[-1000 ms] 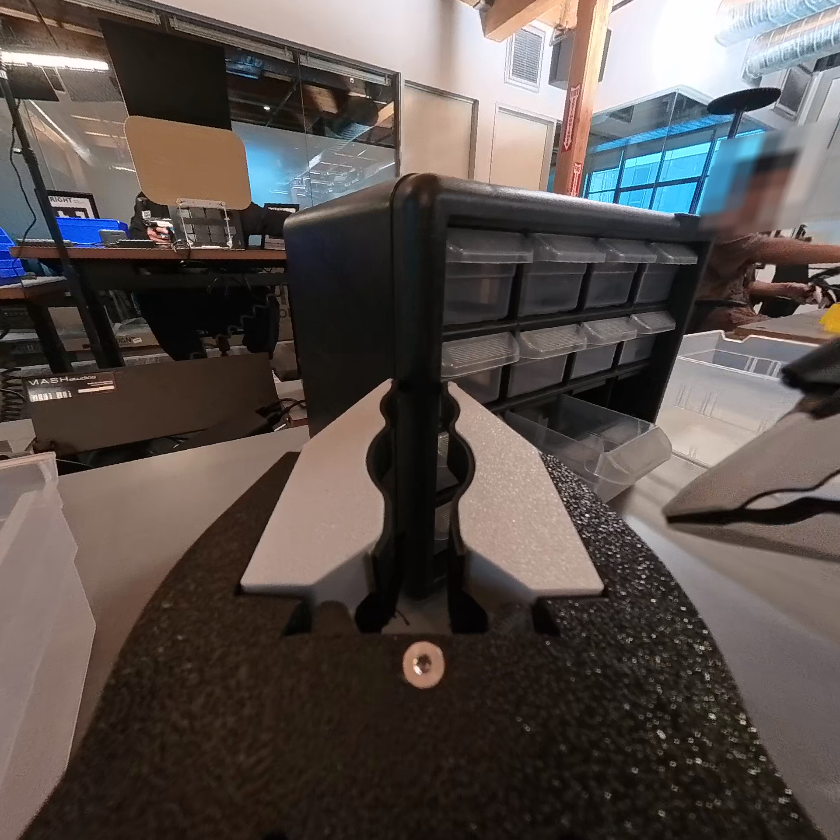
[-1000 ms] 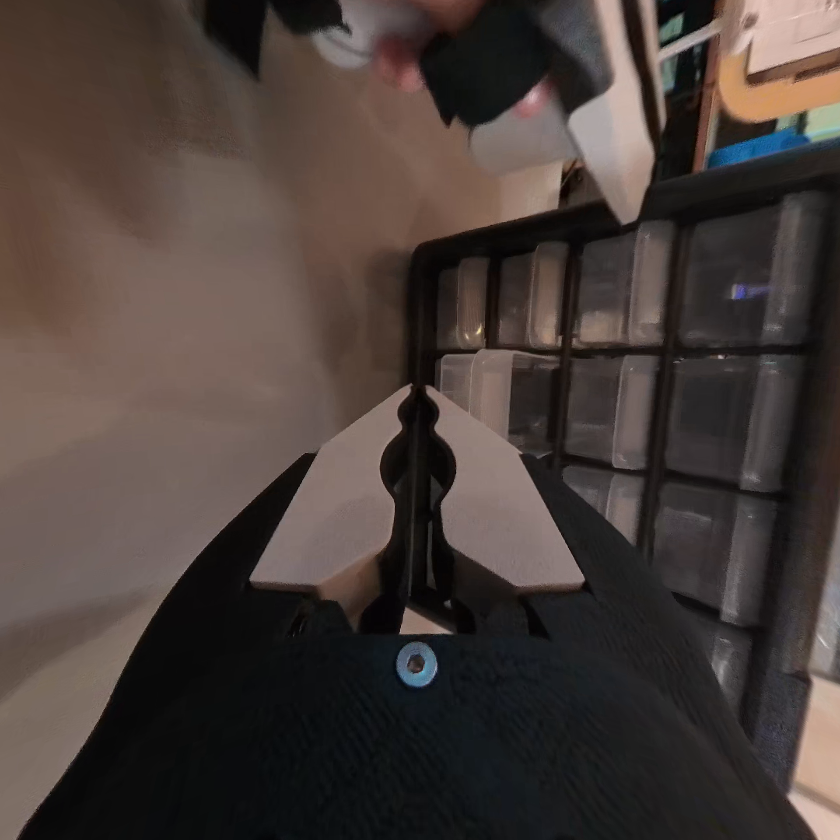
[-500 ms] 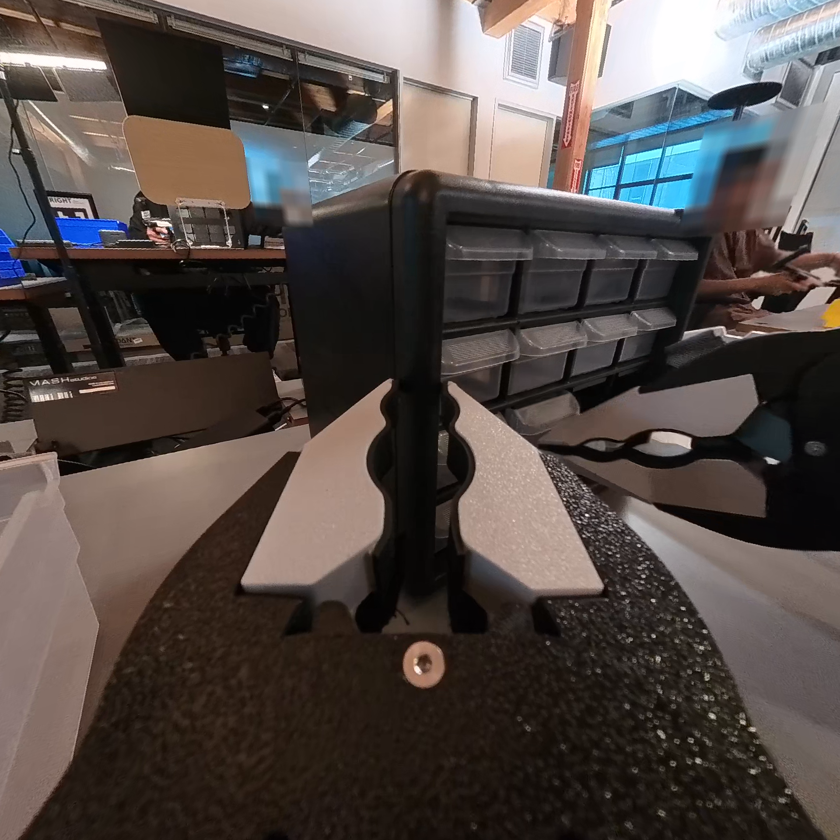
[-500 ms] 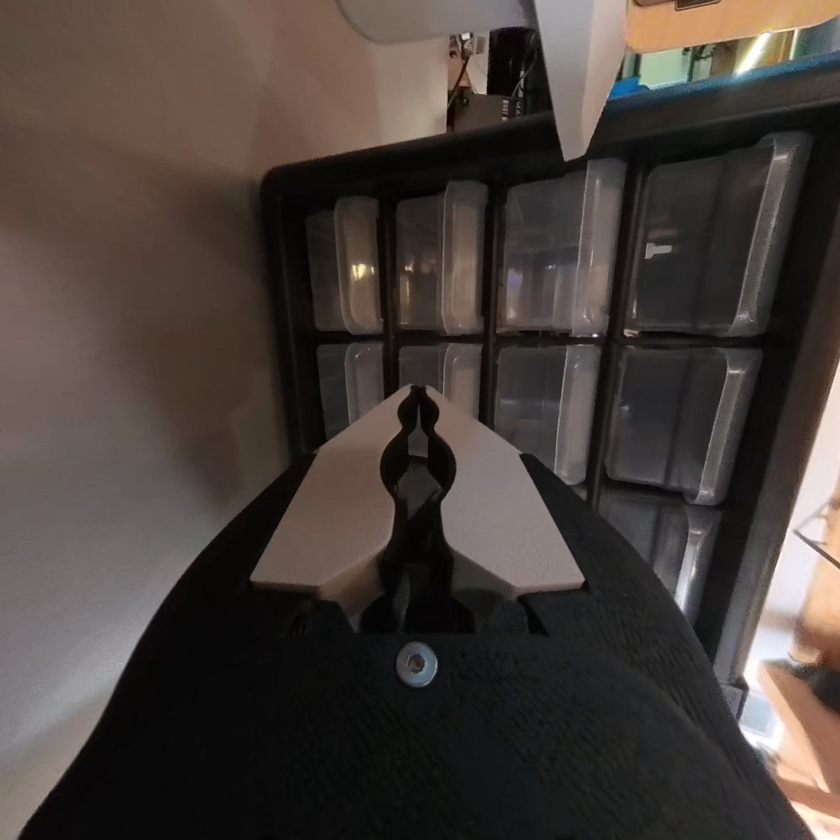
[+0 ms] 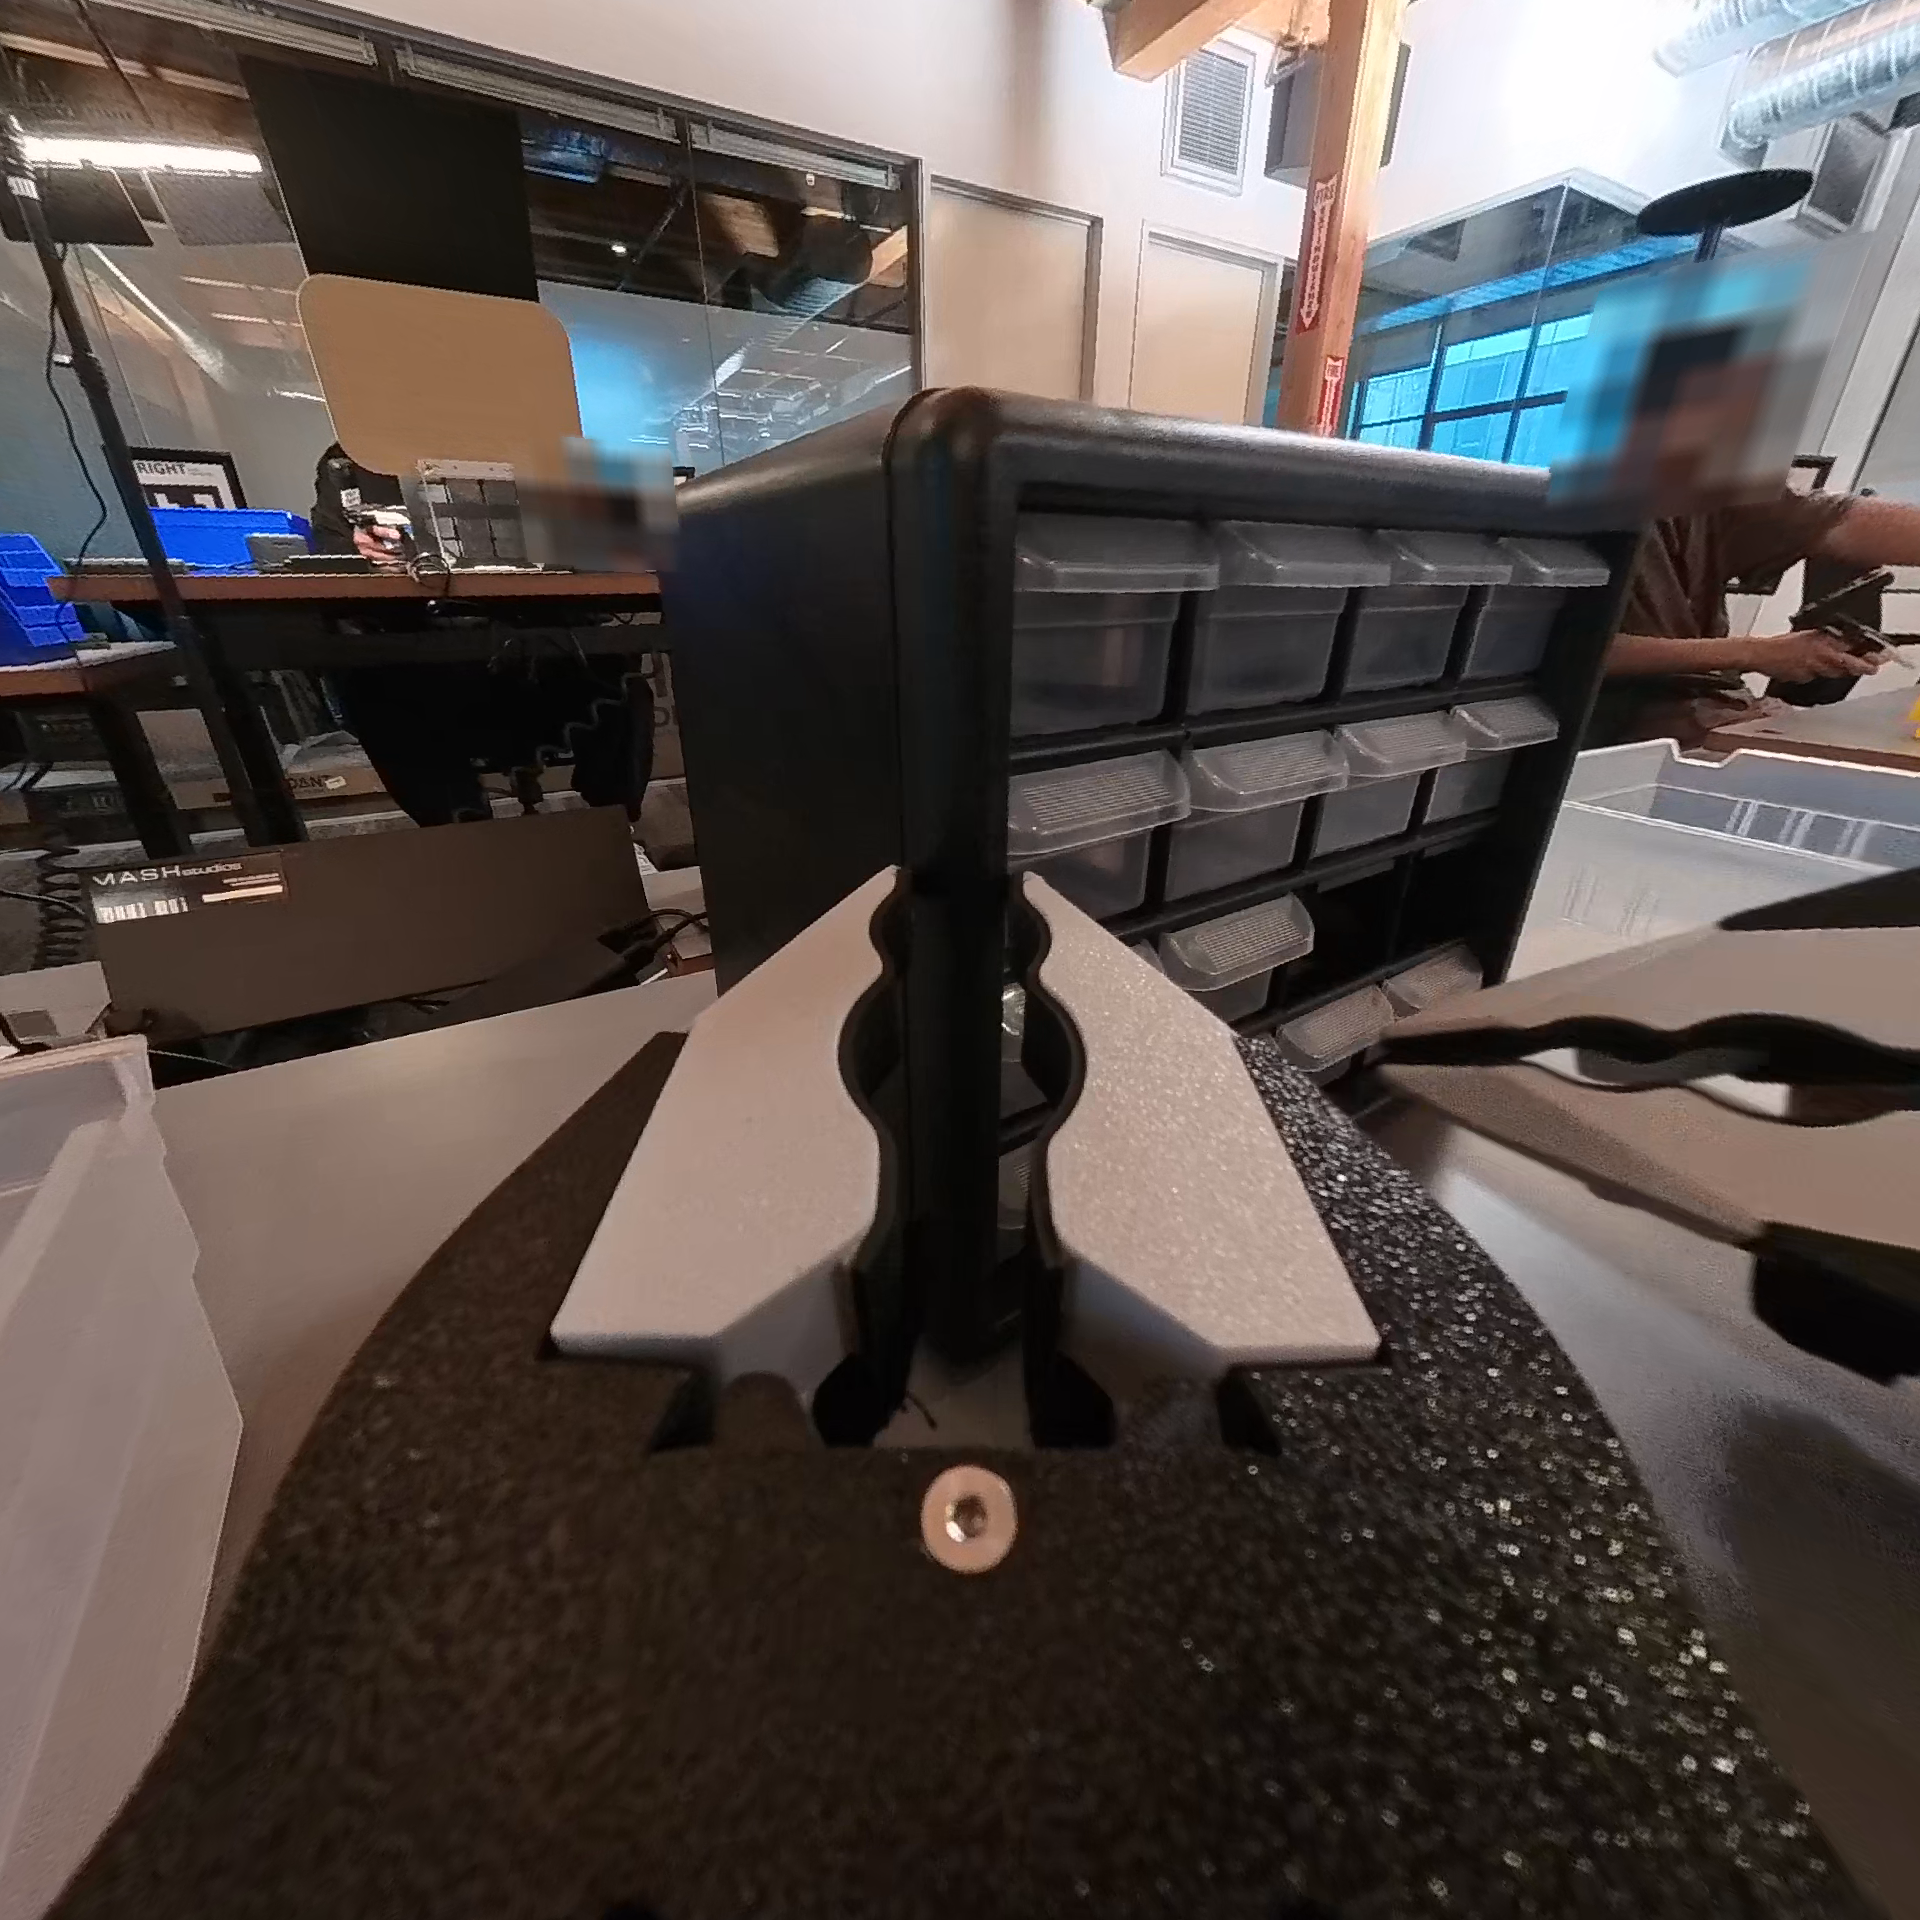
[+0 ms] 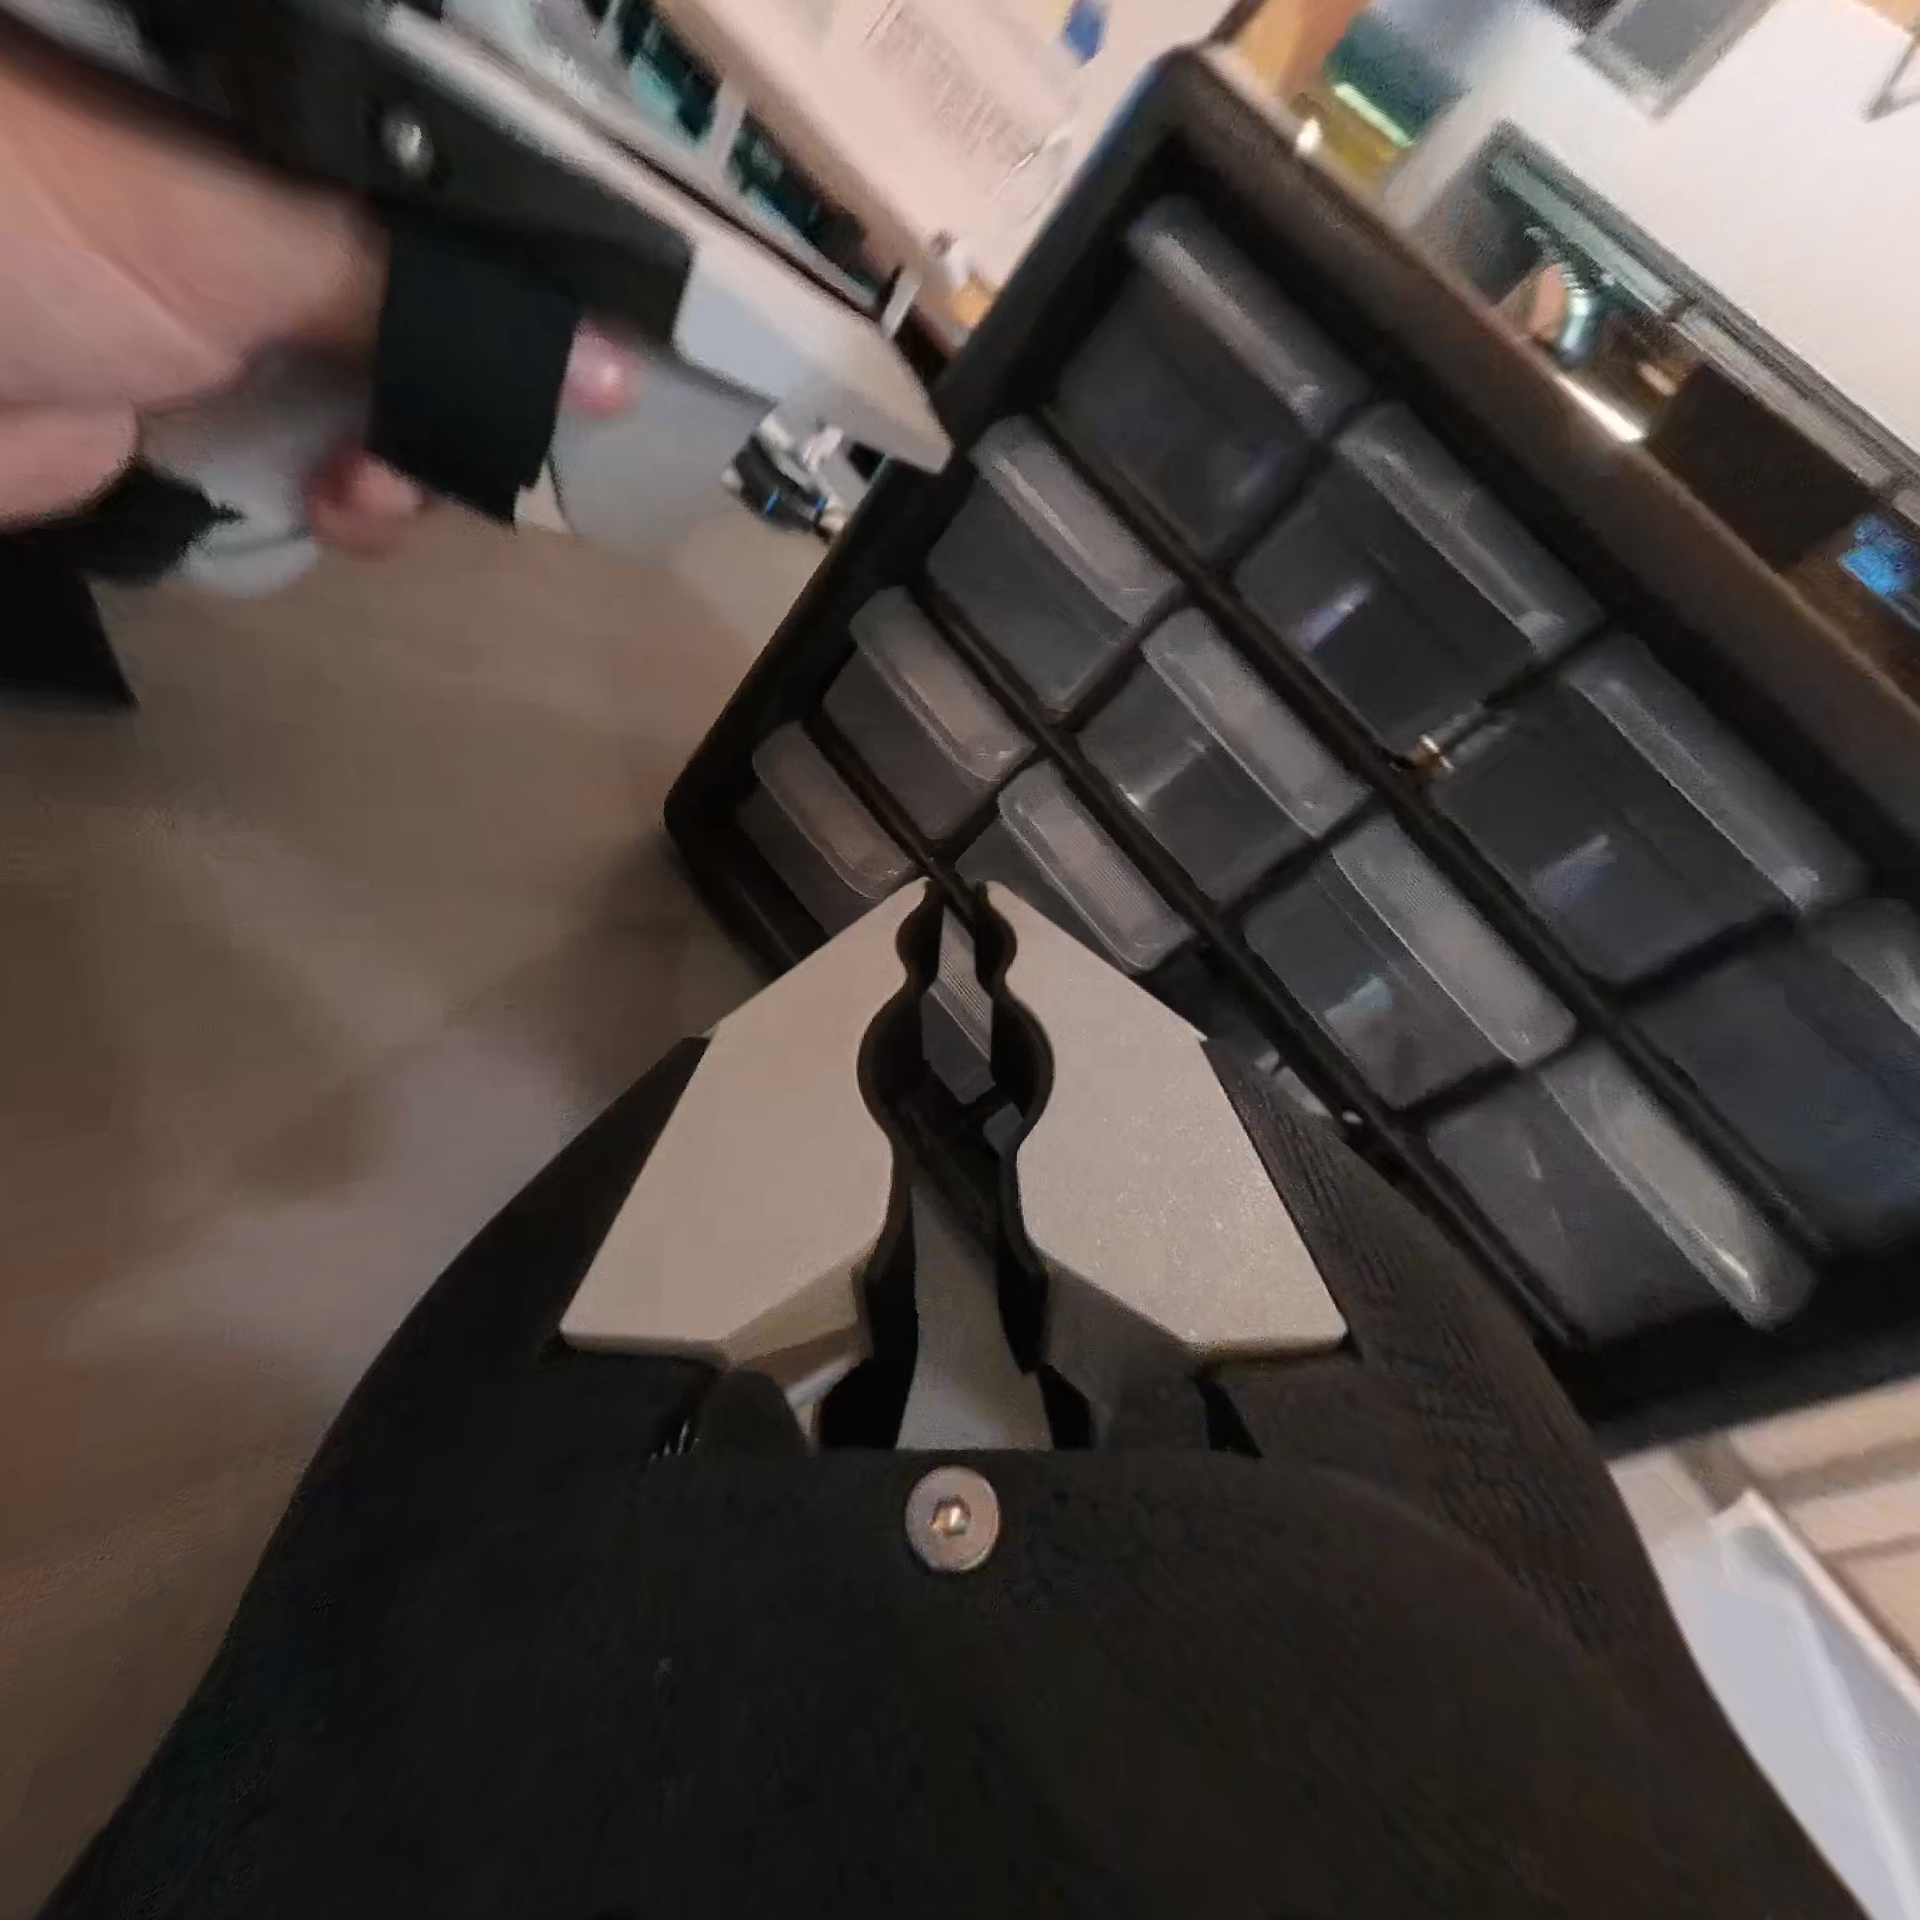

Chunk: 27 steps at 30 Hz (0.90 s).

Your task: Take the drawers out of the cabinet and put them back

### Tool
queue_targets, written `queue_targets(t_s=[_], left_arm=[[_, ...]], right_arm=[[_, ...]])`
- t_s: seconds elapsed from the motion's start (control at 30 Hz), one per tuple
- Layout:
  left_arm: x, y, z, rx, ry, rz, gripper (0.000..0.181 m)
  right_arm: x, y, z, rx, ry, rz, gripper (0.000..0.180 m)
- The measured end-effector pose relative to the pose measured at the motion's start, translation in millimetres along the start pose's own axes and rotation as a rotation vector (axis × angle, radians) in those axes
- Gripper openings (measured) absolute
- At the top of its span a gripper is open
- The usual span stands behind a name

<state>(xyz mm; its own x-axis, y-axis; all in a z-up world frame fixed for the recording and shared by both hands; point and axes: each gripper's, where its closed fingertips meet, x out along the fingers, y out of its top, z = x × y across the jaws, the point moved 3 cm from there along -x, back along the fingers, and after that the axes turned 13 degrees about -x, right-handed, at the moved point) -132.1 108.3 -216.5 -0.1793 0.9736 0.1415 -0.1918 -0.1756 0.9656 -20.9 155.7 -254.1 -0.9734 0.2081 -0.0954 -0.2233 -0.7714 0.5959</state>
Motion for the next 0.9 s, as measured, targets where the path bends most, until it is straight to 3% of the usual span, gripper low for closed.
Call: queue_targets(t_s=[0.17,0.4,0.53,0.67,0.73,0.8,0.9], left_arm=[[-1,-2,2,0.053,0.012,0.007,0.018],[-31,13,19,0.114,0.025,0.02,0.014],[-67,41,37,0.086,-0.028,-0.181,0.013],[-106,81,-20,0.237,0.214,-0.351,0.012],[-125,76,-65,0.182,0.354,-0.542,0.012],[-139,53,-93,0.072,0.375,-0.775,0.008],[-133,42,-120,0.254,0.309,-0.875,0.011]], right_arm=[[-21,1,7,0.197,-0.094,0.112,0.011],[-25,-7,12,0.232,-0.115,0.092,0.017],[-25,-5,10,0.216,-0.107,0.101,0.017],[-25,-7,12,0.253,-0.105,0.104,0.017],[-25,-8,13,0.268,-0.103,0.108,0.018],[-26,-7,13,0.271,-0.104,0.115,0.018],[-24,-7,11,0.285,-0.079,0.124,0.019]])
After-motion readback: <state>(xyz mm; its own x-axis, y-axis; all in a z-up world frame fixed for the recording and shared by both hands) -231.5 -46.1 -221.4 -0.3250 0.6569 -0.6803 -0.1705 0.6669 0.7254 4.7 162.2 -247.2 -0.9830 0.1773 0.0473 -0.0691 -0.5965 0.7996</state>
